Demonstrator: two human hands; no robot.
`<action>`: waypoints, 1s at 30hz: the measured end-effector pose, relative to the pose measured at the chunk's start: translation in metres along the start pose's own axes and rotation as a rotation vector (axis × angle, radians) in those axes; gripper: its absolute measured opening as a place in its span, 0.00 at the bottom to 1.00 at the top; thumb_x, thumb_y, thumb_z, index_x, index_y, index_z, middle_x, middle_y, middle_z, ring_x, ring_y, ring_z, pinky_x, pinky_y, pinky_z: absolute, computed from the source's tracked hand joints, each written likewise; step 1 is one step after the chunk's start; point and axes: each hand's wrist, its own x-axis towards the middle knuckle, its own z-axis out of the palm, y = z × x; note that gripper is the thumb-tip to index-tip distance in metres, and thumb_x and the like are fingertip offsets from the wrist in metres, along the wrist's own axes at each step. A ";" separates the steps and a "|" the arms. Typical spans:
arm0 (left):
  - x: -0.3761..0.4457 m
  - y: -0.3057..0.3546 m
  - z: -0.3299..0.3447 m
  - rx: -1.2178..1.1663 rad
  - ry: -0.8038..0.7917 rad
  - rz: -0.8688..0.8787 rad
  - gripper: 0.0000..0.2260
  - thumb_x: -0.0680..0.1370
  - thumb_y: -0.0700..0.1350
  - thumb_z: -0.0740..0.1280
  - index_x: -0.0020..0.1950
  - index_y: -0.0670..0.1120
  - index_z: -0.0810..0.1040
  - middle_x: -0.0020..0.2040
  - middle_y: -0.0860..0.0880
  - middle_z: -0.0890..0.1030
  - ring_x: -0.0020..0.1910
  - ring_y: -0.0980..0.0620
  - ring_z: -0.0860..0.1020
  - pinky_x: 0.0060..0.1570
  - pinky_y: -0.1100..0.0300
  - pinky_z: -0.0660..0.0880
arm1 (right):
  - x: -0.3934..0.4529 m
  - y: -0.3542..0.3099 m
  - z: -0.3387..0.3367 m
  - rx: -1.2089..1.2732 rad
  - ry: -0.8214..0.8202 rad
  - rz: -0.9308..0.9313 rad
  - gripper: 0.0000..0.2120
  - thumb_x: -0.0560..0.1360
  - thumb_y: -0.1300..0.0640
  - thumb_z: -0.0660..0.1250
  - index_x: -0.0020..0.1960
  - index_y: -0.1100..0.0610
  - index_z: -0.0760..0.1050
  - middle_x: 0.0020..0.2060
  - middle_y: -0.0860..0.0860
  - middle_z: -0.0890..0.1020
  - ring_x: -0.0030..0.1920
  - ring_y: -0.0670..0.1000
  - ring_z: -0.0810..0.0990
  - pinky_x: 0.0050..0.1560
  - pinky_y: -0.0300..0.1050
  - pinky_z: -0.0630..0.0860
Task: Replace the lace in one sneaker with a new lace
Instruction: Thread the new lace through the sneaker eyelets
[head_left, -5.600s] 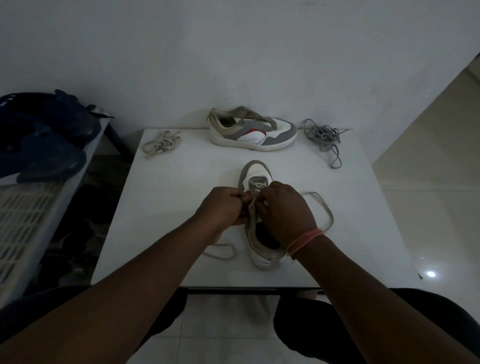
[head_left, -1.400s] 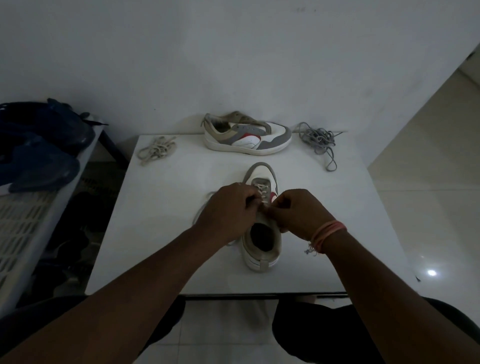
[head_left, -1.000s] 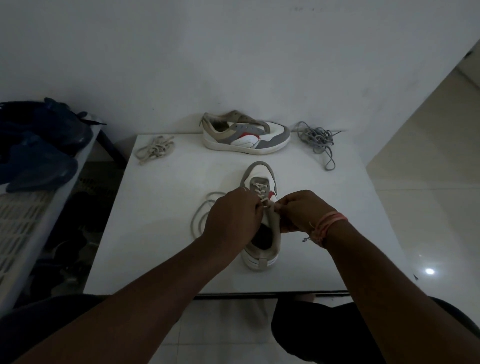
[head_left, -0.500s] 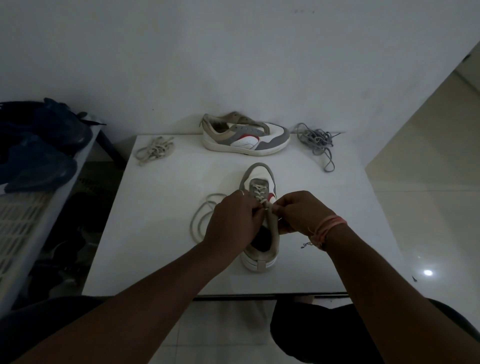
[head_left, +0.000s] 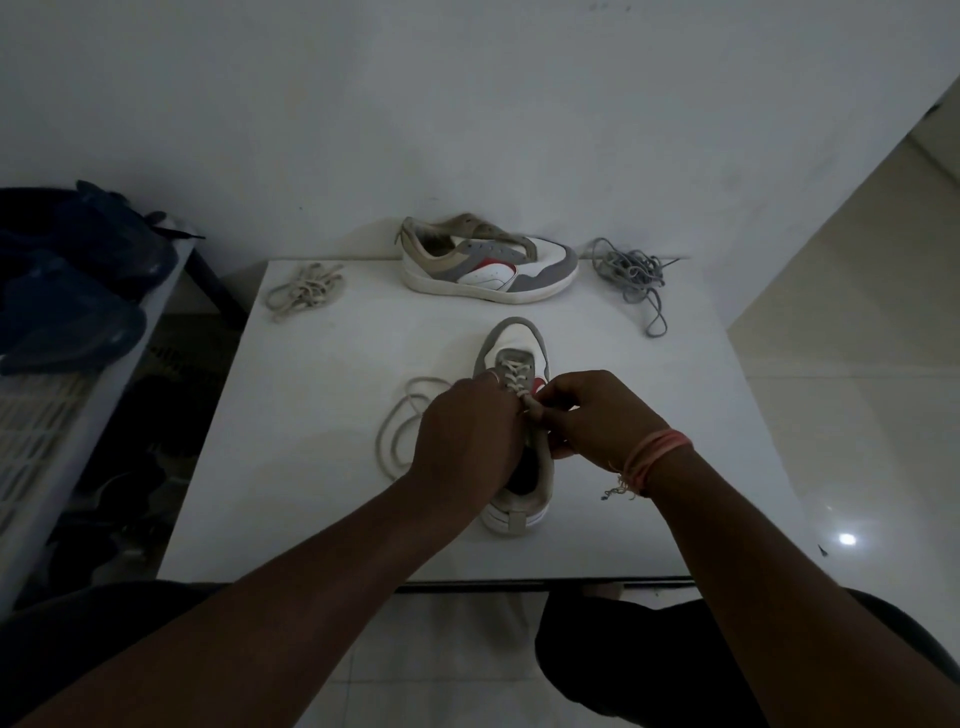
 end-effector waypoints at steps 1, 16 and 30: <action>0.000 0.000 -0.001 0.003 -0.002 0.007 0.13 0.80 0.53 0.62 0.50 0.49 0.84 0.46 0.49 0.81 0.42 0.49 0.80 0.37 0.59 0.69 | 0.000 0.001 -0.001 -0.002 0.003 -0.015 0.05 0.79 0.58 0.69 0.51 0.59 0.82 0.42 0.55 0.85 0.38 0.51 0.86 0.44 0.48 0.85; 0.004 -0.009 -0.008 -0.051 -0.068 -0.095 0.09 0.77 0.52 0.68 0.48 0.50 0.85 0.45 0.47 0.79 0.43 0.46 0.79 0.42 0.49 0.77 | 0.003 -0.002 0.011 0.075 0.078 0.000 0.08 0.81 0.61 0.64 0.45 0.61 0.79 0.36 0.59 0.84 0.35 0.56 0.86 0.42 0.56 0.85; -0.002 -0.016 -0.029 -0.086 -0.455 -0.405 0.24 0.74 0.58 0.73 0.61 0.44 0.74 0.56 0.44 0.80 0.55 0.43 0.80 0.46 0.57 0.71 | -0.007 0.028 -0.016 -0.719 0.259 0.292 0.11 0.76 0.59 0.62 0.58 0.58 0.75 0.56 0.60 0.80 0.56 0.61 0.80 0.53 0.49 0.75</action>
